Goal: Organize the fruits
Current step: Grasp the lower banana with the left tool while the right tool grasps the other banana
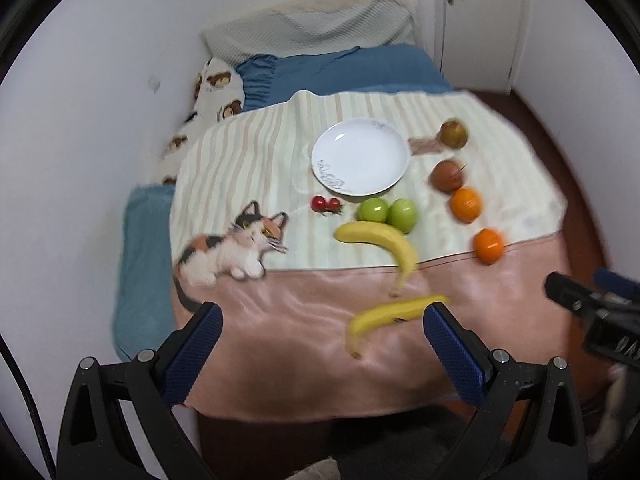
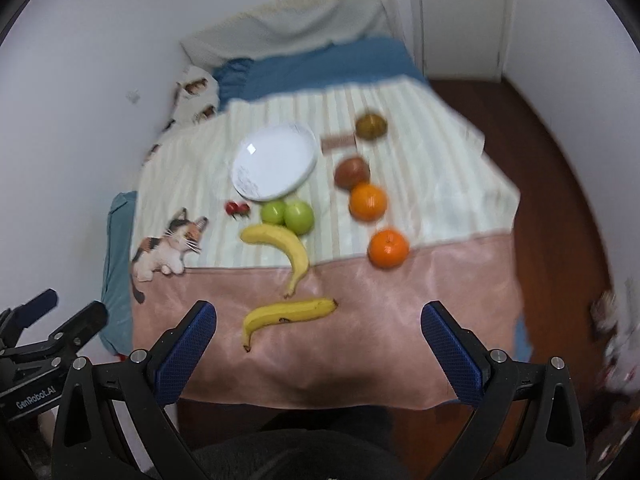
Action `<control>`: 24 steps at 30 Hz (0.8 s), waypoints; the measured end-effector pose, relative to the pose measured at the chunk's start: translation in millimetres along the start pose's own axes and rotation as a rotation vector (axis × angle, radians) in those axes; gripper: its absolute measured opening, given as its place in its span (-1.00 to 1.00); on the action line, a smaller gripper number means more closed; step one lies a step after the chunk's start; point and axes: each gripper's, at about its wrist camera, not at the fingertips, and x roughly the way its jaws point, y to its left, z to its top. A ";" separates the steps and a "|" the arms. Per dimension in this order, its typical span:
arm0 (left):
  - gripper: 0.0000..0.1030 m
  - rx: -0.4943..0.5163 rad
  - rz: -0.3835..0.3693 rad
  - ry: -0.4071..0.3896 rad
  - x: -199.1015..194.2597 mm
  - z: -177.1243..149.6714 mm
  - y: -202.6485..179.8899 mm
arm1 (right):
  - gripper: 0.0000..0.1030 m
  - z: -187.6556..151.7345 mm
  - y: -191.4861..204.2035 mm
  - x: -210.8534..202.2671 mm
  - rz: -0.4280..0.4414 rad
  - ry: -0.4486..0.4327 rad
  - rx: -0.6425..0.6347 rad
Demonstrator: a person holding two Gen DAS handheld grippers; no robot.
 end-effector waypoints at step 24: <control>0.06 0.840 -0.126 0.221 267.8 -67.3 -175.3 | 0.45 -46.8 -105.8 237.3 -0.106 0.343 0.070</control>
